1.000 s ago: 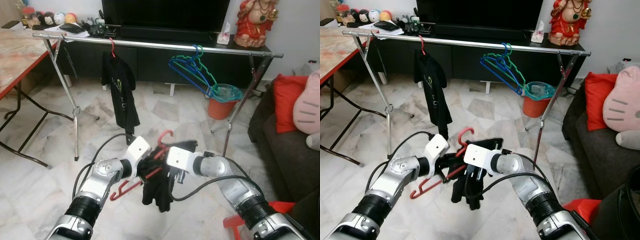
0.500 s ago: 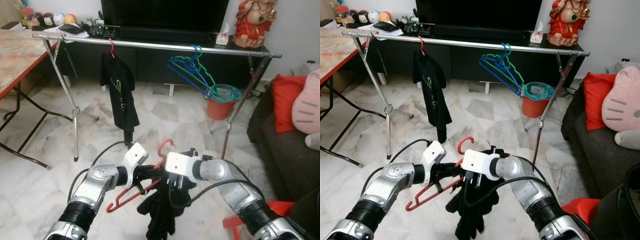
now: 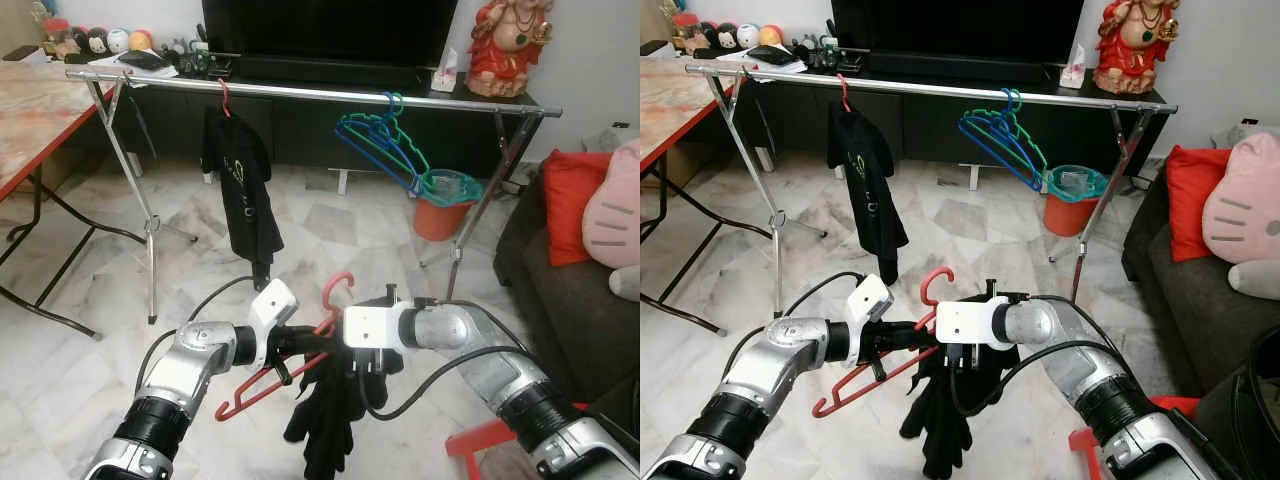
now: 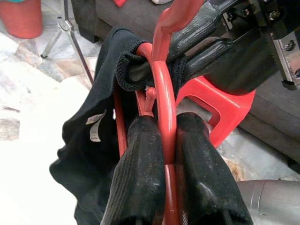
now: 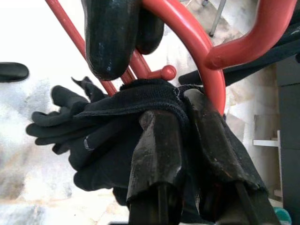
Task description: Hang hanger
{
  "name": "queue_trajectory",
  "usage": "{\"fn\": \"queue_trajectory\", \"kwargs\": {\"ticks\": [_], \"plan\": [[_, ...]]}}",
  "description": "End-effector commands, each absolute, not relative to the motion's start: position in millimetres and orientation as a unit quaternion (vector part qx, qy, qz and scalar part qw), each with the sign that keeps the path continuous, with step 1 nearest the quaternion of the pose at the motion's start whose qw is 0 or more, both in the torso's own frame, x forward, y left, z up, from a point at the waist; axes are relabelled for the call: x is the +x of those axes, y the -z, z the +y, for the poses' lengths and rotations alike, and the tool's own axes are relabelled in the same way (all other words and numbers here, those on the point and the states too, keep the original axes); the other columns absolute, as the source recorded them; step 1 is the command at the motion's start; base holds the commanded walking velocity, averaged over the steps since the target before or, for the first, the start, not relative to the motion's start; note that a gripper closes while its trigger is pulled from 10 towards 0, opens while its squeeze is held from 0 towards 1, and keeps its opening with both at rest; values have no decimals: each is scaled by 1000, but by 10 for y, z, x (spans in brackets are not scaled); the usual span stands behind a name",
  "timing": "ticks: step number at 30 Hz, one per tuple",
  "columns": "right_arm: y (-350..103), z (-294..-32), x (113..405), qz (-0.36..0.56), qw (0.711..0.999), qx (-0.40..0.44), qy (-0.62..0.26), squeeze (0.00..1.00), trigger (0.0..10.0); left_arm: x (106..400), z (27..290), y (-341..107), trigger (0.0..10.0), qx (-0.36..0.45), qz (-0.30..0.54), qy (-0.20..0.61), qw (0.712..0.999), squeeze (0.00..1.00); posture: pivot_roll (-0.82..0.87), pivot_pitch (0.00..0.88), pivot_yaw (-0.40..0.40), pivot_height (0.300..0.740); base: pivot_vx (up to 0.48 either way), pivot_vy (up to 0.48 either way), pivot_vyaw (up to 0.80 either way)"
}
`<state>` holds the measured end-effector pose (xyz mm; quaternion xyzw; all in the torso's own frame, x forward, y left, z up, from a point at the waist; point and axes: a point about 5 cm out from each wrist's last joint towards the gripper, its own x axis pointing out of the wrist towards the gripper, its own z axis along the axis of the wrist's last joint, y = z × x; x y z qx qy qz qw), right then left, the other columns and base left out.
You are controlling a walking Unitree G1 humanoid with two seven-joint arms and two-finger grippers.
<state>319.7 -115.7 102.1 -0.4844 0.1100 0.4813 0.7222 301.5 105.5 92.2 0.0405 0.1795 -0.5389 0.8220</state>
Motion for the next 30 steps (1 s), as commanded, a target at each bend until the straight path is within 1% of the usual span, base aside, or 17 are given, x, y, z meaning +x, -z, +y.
{"fn": "queue_trajectory", "kwargs": {"ticks": [1,5,6,7,9,10,12,17,18,19,20,21,22,23,30], "plan": [[-1347,-1655,3502,115,772,-529,-334,0,10000,2862,973,-797,10000,46,203,592,778,0,-21,0,-27,740,0,0,0],[-1349,-1725,3530,120,775,-536,-313,0,10000,2912,1045,-771,10000,72,205,566,795,0,-21,0,-26,740,0,0,0],[-1337,-1779,3537,127,776,-540,-300,0,10000,2924,1083,-770,10000,72,208,560,799,0,-22,0,-25,740,0,0,0],[-1337,-1779,3537,127,776,-540,-300,0,10000,2924,1083,-770,10000,72,208,560,799,0,-22,0,-25,740,0,0,0],[-1333,-1913,3568,144,780,-550,-263,0,10000,2933,1164,-746,10000,84,221,549,802,0,-21,0,-25,740,0,0,0],[-1334,-1928,3573,146,781,-550,-258,0,10000,2931,1171,-742,10000,86,222,548,802,0,-21,0,-25,740,0,0,0],[-1359,-2012,3605,154,787,-554,-224,0,10000,2920,1209,-718,10000,91,230,546,801,0,-20,0,-25,740,0,0,0],[-1397,-2099,3642,160,799,-548,-188,0,10000,2917,1253,-694,10000,96,235,538,804,0,-18,0,-24,740,0,0,0],[-1408,-2111,3650,160,804,-544,-181,0,10000,2922,1266,-683,10000,98,236,533,807,0,-18,0,-24,740,0,0,0],[-1426,-2123,3660,158,815,-530,-172,0,10000,2932,1287,-665,10000,98,238,523,813,0,-18,0,-23,740,0,0,0],[-1426,-2123,3660,158,815,-530,-172,0,10000,2932,1287,-665,10000,98,238,523,813,0,-18,0,-23,740,0,0,0],[-1430,-2116,3666,157,830,-507,-169,0,10000,2934,1293,-662,10000,88,234,519,817,0,-19,0,-22,740,0,0,0],[-1430,-2116,3666,157,830,-507,-169,0,10000,2934,1293,-662,10000,88,234,519,817,0,-19,0,-22,740,0,0,0],[-1404,-2080,3656,157,838,-491,-178,0,10000,2933,1289,-674,10000,76,229,520,819,0,-19,0,-22,740,0,0,0],[-1273,-1964,3609,159,845,-464,-211,0,10000,2895,1260,-700,10000,65,225,541,808,0,-15,0,-25,740,0,0,0]]}}
